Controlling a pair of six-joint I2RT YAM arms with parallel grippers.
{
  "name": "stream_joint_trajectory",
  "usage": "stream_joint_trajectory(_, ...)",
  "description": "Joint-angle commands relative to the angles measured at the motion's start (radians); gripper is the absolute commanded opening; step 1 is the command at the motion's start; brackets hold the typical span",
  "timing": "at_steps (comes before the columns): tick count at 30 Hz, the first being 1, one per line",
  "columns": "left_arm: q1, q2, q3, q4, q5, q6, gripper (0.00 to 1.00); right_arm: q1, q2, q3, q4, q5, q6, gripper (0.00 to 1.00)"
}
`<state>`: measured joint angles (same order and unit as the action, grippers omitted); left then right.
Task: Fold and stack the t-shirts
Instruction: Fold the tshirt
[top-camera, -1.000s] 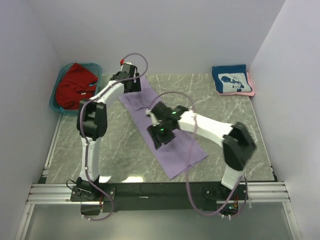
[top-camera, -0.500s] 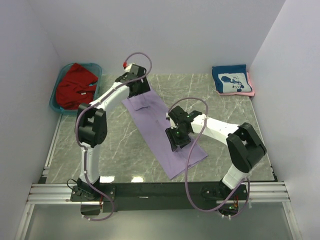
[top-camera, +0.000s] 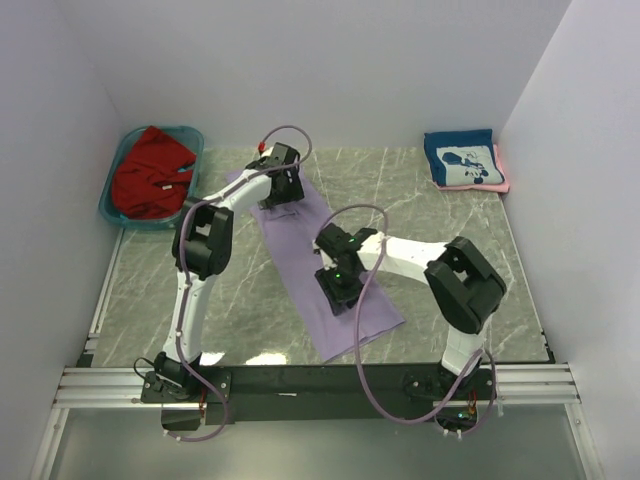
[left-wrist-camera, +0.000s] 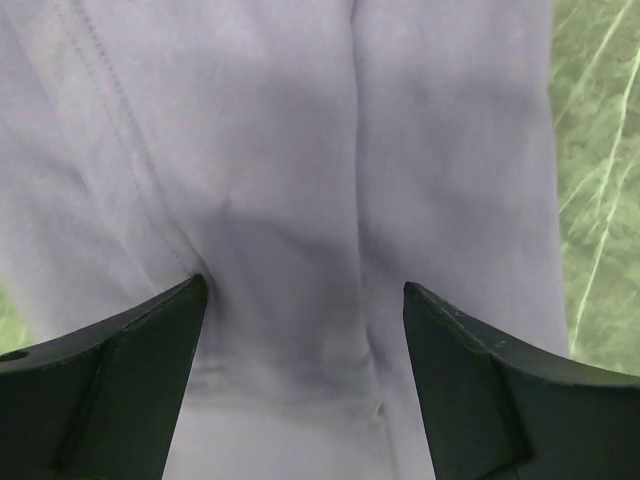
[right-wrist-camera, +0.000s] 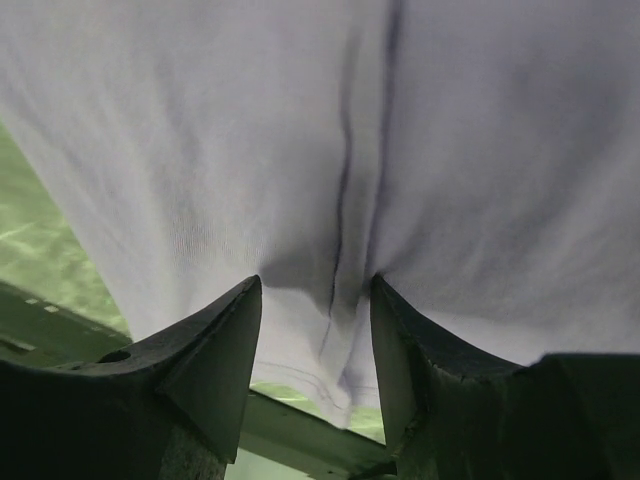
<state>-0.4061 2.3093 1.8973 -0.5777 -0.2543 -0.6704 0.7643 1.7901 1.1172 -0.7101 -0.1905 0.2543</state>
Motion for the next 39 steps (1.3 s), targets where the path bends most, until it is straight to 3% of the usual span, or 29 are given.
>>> stream_joint_trajectory(1, 0.003, 0.073, 0.069, 0.019, 0.029, 0.067, 0.86, 0.070, 0.072, 0.059, 0.011, -0.058, 0.029, 0.55)
stream_joint_trajectory(7, 0.001, 0.171, 0.218, 0.074, 0.081, 0.179, 0.89, 0.087, 0.160, 0.185, -0.018, -0.082, 0.031, 0.54)
stream_joint_trajectory(12, 0.001, 0.177, 0.230, 0.128, 0.104, 0.209, 0.95, 0.089, 0.184, 0.265, -0.054, -0.078, 0.023, 0.56)
stream_joint_trajectory(18, 0.003, 0.066, 0.197, 0.127, 0.064, 0.210, 0.99, 0.084, 0.022, 0.237, -0.052, -0.064, 0.063, 0.63)
stream_joint_trajectory(24, 0.003, -0.148, 0.143, 0.033, 0.006, 0.106, 0.99, 0.014, -0.199, 0.052, -0.016, -0.001, 0.128, 0.66)
stream_joint_trajectory(27, 0.000, -0.293, 0.013, -0.051, 0.064, -0.007, 0.99, -0.055, -0.297, -0.078, 0.007, 0.023, 0.141, 0.66)
stream_joint_trajectory(32, -0.046, -0.577, -0.354, -0.192, 0.058, -0.147, 0.98, -0.149, -0.446, -0.282, 0.046, 0.031, 0.169, 0.64)
stream_joint_trajectory(37, -0.147, -0.812, -0.750, -0.252, 0.127, -0.299, 0.89, -0.174, -0.465, -0.401, 0.075, -0.021, 0.172, 0.59)
stream_joint_trajectory(39, -0.195, -0.869, -0.843, -0.240, 0.187, -0.345, 0.88, -0.174, -0.459, -0.425, 0.095, -0.052, 0.178, 0.57)
